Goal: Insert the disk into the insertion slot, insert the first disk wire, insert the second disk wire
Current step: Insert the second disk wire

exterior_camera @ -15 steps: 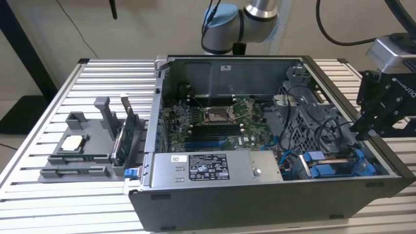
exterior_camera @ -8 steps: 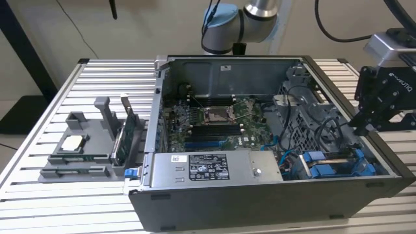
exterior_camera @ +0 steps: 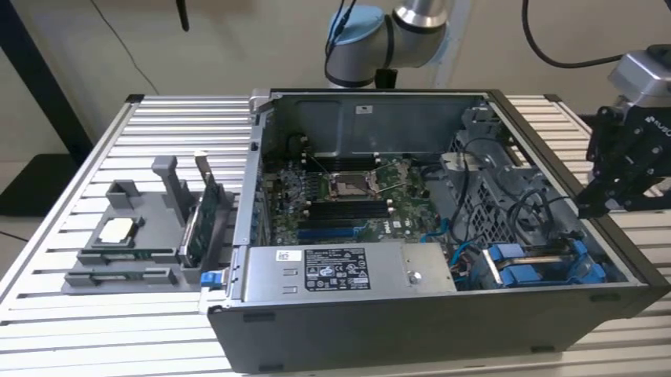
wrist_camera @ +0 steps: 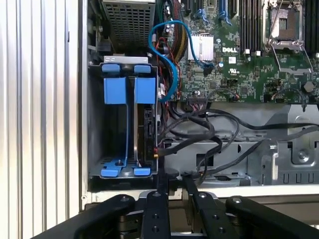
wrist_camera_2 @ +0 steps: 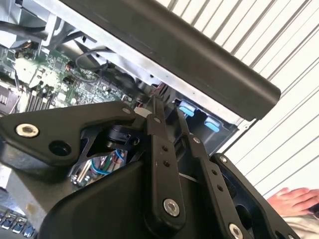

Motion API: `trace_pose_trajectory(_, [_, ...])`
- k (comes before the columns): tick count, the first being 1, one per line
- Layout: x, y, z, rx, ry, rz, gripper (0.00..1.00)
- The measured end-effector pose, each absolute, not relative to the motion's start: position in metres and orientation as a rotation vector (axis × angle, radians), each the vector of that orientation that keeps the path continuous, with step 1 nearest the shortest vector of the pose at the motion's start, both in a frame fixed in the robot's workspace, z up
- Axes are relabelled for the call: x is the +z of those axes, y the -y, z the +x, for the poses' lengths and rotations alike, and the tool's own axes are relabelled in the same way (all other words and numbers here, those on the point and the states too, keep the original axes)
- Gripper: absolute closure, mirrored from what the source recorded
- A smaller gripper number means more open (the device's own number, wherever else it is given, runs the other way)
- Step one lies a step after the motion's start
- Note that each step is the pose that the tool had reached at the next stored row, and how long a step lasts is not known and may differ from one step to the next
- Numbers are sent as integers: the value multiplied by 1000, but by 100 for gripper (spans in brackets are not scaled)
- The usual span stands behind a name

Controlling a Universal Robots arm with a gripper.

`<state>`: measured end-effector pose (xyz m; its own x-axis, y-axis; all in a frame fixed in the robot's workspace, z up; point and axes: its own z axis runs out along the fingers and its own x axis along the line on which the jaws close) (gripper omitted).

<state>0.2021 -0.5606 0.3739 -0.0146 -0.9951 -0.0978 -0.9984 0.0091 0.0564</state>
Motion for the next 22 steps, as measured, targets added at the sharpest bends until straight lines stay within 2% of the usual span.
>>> trace_pose_trajectory(22, [373, 561, 204, 160, -2205, -2181, 74])
